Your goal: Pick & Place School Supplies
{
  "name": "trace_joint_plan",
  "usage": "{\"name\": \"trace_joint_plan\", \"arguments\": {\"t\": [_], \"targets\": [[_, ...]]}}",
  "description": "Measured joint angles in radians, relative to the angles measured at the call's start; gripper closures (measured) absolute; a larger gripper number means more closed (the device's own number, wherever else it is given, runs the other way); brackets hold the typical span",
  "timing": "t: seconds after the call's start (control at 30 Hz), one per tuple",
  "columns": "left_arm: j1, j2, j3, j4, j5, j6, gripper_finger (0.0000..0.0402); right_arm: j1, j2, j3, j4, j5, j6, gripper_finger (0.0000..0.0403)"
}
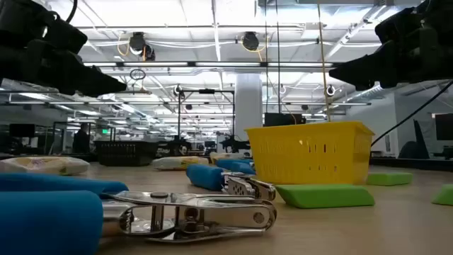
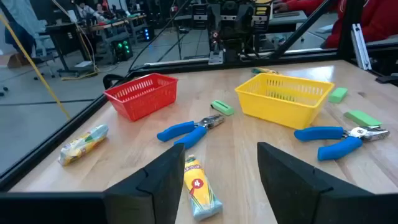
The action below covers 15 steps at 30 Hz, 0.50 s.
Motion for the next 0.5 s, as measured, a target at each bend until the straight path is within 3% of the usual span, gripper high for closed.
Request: {"name": "trace_joint_plan", "arguments": {"t": [0.5], "targets": [[0.0, 0.0, 0.0, 0.0, -0.006, -0.016, 0.0197, 0.0, 0.0, 0.0, -0.001, 0.002, -0.001, 0.0261]]}}
